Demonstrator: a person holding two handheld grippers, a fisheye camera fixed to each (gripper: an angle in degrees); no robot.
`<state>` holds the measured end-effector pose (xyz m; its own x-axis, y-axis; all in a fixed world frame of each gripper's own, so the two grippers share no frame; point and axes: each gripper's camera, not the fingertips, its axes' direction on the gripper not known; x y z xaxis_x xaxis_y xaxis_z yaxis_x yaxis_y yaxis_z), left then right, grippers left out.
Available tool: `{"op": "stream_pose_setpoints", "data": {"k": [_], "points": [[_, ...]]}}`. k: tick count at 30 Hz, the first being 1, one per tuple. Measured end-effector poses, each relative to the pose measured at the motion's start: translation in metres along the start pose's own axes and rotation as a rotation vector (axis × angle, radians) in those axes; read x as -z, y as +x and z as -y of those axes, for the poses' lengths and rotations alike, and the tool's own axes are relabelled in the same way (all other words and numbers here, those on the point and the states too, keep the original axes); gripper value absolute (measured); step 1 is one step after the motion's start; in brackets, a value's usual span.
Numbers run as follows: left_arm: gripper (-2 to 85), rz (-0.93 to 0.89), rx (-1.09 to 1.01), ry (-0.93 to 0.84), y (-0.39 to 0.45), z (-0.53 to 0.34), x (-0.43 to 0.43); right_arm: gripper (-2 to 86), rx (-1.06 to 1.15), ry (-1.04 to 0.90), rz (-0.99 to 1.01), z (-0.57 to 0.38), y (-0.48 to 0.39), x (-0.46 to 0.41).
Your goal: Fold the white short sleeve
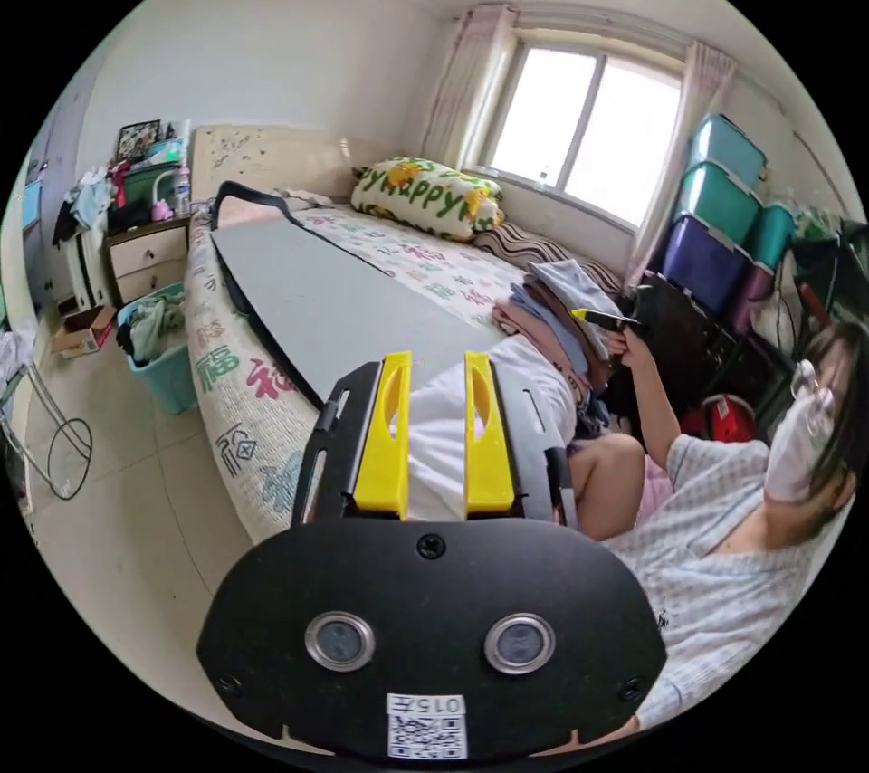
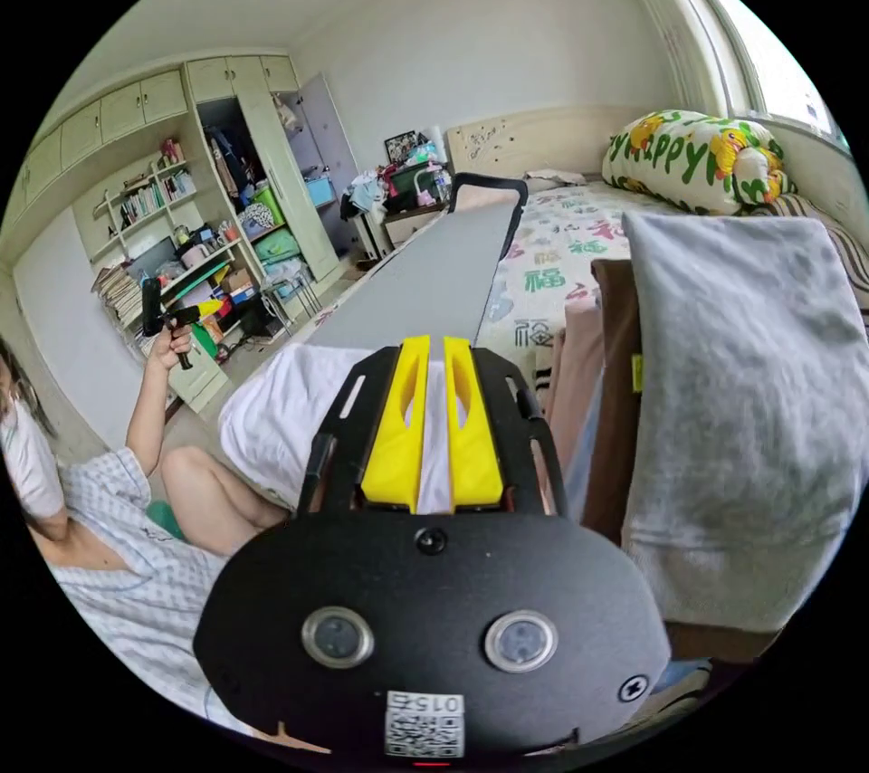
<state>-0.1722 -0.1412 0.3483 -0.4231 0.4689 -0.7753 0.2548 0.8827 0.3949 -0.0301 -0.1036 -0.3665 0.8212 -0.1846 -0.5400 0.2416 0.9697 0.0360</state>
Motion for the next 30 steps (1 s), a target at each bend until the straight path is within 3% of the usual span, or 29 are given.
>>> {"op": "stream_pose_setpoints", "data": {"k": [6, 9, 18, 30], "points": [[9.4, 0.032, 0.215, -0.156, -0.082, -0.013, -0.085, 6.3, -0.107, -0.079, -0.064, 0.035, 0.031, -0.061], [10.2, 0.09, 0.288, -0.337, -0.115, -0.03, -0.12, 7.6, -0.187, -0.159, -0.06, 0.031, 0.059, -0.088], [11.0, -0.052, 0.403, -0.352, -0.164, -0.043, -0.151, 9.2, -0.229, -0.323, -0.027, 0.031, 0.085, -0.117], [8.2, -0.066, 0.42, -0.331, -0.186, -0.048, -0.149, 0.5, -0.142, -0.363, -0.066, 0.044, 0.076, -0.136]]}}
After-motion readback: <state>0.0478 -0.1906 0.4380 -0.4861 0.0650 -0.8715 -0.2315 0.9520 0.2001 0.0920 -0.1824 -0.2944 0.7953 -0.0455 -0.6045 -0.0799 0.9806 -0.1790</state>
